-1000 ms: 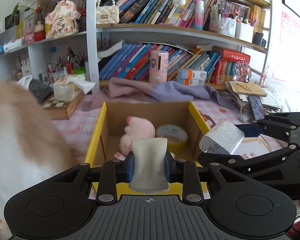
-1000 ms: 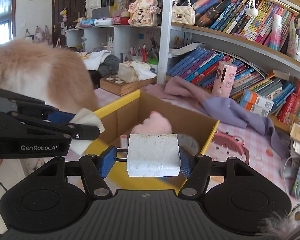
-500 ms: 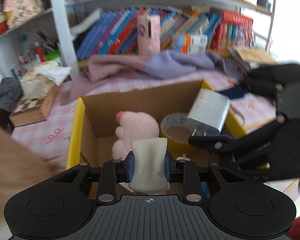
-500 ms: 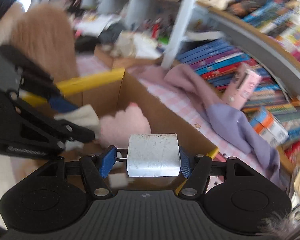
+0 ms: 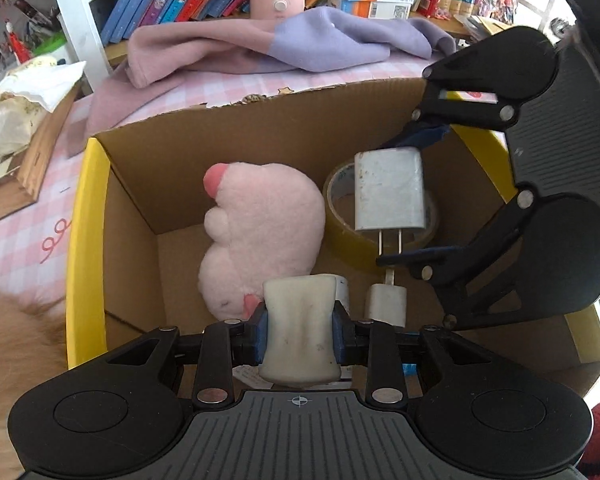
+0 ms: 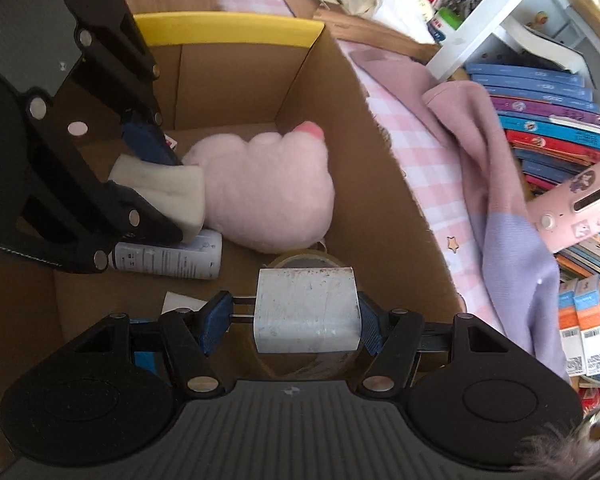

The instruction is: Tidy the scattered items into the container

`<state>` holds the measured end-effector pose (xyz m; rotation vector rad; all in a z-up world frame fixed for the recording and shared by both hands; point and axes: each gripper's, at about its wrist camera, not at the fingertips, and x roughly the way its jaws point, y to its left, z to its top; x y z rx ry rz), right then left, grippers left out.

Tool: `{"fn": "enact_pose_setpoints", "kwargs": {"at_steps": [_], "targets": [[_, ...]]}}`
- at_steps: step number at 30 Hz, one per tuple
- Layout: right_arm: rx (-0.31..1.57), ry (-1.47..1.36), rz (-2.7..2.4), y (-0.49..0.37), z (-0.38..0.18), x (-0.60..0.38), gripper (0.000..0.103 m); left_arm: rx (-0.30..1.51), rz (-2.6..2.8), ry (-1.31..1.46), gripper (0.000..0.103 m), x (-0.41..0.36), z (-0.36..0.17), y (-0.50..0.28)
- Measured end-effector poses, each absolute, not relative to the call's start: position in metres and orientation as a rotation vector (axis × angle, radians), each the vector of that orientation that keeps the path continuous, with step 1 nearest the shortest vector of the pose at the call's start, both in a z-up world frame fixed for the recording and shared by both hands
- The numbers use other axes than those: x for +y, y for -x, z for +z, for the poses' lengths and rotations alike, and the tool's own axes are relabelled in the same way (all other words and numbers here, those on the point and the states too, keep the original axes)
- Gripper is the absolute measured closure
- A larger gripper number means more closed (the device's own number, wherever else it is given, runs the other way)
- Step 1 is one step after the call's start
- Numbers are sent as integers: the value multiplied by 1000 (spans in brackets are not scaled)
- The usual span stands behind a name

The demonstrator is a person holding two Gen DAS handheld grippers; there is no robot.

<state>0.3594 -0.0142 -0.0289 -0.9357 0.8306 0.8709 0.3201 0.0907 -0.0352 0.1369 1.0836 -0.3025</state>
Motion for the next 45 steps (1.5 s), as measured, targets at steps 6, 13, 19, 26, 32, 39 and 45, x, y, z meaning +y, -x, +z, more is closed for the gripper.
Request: {"fn": "enact_pose_setpoints", "kwargs": {"at_steps": [6,13,19,26,32,39,45], "targets": [[802,915,854,-357,-26,-17,31,1077,-312,-139,47,89,-32,-317],[702,802,785,-336,5,-36,25,925,-263,-147,35,86,-8,-290],[595,647,709,-307,41,-57,24,763,-210,-154,33,82,26,-253],[491,457,592,-256,74,-85,22,586,-174,-123,24,74,61,-203],[447,321,492,-200,82,-104,20,508,-137,-114,21,67,69,-154],[448,245,415,-136,75,-119,20,504,-116,-58,21,68,65,-109],[440,202,345,-92,68,-131,20,491,-86,-36,21,64,61,-74]]}}
